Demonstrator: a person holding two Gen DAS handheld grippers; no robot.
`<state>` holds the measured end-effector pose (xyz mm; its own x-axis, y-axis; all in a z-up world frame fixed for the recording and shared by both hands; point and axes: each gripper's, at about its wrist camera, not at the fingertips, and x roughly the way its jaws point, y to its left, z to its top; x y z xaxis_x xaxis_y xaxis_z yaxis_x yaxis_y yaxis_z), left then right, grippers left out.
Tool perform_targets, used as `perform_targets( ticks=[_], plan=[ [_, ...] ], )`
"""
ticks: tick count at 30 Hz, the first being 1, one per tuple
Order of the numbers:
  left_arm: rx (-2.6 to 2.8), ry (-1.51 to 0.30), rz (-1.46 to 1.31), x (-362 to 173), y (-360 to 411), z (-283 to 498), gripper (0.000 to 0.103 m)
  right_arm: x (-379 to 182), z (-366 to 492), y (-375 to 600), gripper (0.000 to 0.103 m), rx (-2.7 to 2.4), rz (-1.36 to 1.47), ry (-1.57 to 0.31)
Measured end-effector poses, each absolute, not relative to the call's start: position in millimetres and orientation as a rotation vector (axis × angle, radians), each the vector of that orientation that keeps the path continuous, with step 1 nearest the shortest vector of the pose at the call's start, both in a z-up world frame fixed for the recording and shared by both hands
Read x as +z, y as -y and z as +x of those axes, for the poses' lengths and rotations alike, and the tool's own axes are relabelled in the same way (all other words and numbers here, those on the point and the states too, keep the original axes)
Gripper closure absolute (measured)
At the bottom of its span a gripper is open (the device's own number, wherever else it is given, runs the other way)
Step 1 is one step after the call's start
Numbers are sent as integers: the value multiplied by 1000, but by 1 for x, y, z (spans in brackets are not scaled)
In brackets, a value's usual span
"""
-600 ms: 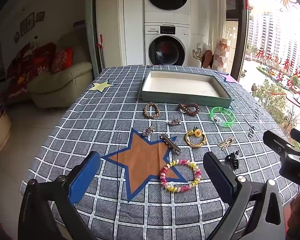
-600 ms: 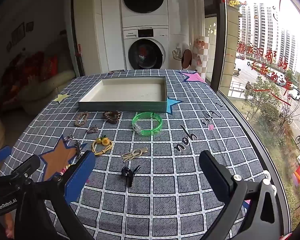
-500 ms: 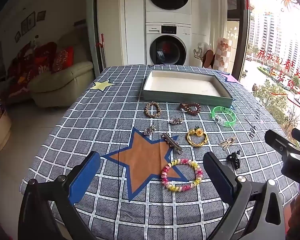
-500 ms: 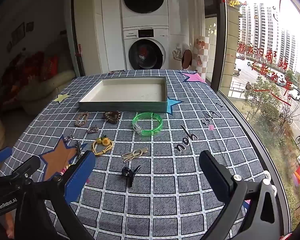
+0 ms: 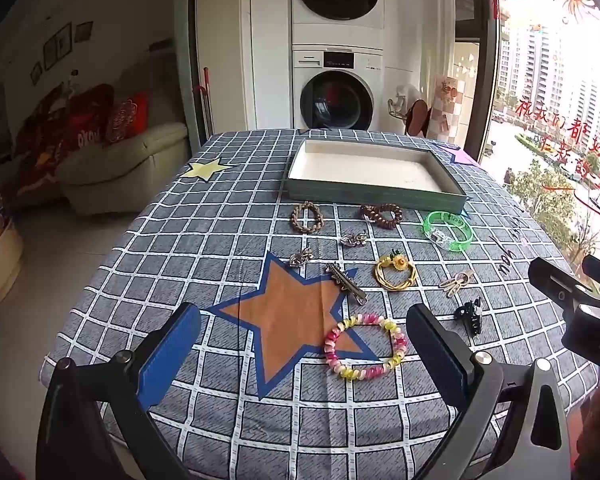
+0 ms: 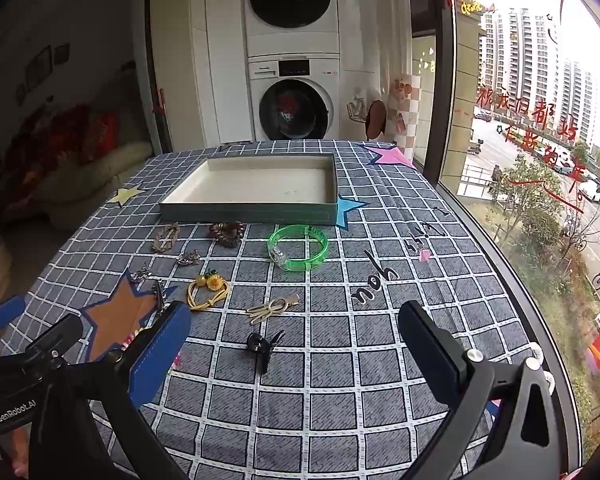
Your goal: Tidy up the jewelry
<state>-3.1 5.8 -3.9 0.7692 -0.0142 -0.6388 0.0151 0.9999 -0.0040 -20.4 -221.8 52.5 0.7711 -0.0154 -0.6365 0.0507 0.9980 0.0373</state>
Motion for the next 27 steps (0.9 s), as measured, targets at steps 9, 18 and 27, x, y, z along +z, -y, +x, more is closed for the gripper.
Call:
perform_targets(
  ticks=[9,18,27],
  plan=[
    [-12,-691,5,-3,-5,-4,0,52,-21,221,0,-34,54,-688],
    [-12,-694,6,-3,-6,-4,0,52,-21,221,0,-34,56,-687],
    [-11,-694,5,-4,-5,-5,0,52,-23,220,0,-33,57,-686]
  ],
)
